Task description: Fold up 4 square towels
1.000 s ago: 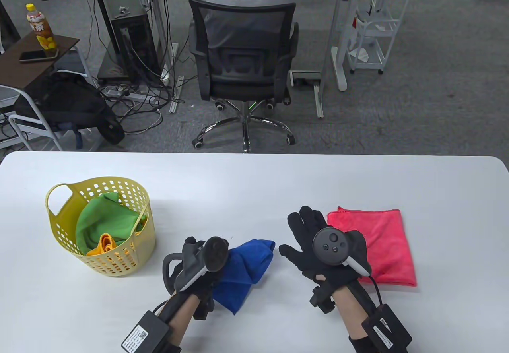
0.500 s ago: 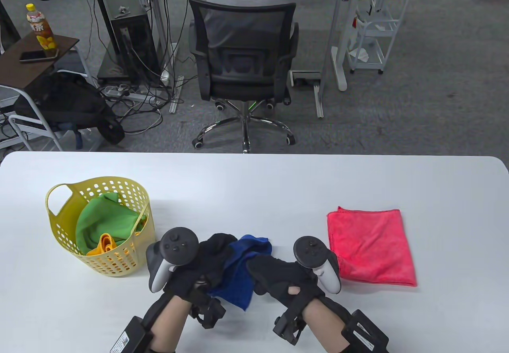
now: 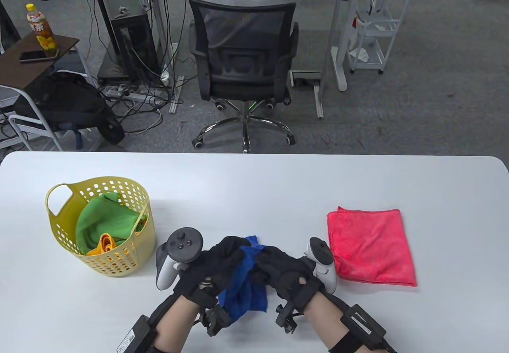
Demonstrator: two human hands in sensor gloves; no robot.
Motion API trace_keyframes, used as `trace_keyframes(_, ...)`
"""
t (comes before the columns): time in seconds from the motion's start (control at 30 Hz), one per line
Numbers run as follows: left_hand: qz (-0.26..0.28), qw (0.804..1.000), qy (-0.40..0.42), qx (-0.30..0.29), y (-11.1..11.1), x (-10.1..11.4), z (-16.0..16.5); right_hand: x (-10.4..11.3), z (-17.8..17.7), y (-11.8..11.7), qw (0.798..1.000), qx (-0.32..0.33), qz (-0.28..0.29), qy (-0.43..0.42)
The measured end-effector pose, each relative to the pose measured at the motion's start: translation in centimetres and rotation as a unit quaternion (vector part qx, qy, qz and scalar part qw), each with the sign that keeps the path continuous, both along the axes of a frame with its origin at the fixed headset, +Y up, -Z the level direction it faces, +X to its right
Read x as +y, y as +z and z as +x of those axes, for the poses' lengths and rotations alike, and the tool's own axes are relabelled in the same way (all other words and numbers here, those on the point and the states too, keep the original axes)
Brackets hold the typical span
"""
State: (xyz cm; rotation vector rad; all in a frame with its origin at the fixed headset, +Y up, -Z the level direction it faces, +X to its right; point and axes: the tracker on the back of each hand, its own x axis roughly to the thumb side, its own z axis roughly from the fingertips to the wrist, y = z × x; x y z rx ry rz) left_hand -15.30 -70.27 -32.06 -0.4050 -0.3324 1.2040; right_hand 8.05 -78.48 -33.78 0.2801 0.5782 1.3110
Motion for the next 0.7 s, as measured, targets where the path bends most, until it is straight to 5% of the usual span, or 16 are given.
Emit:
trace_keyframes(0.1,-0.040,0.997,0.057,-0.031,-0.2,-0.3,-0.3,-0.3,-0.1,0.1,0.999,0.021,-0.009,0.038)
trace_keyframes(0.2,-0.012,1.000,0.027,-0.010,-0.5,0.0,-0.9,-0.5,0.2,-0.2,0.998,0.020,-0.029,0.054)
trace_keyframes(0.3,0.012,1.000,0.004,0.021,-0.4,0.6,-1.6,-0.1,1.3,-0.8,0.983,-0.004,0.056,0.173)
trace_keyframes(0.43,0.036,0.998,-0.026,0.054,-0.3,1.1,-2.2,1.1,2.5,-1.5,0.927,-0.040,0.161,0.335)
trace_keyframes(0.53,0.034,0.998,-0.023,0.046,-0.3,1.1,-2.0,0.8,2.9,-1.8,0.905,-0.013,0.144,0.399)
trace_keyframes(0.7,0.033,0.998,-0.032,0.030,-0.2,1.0,-1.4,-0.3,3.4,-1.9,0.925,0.000,0.061,0.375)
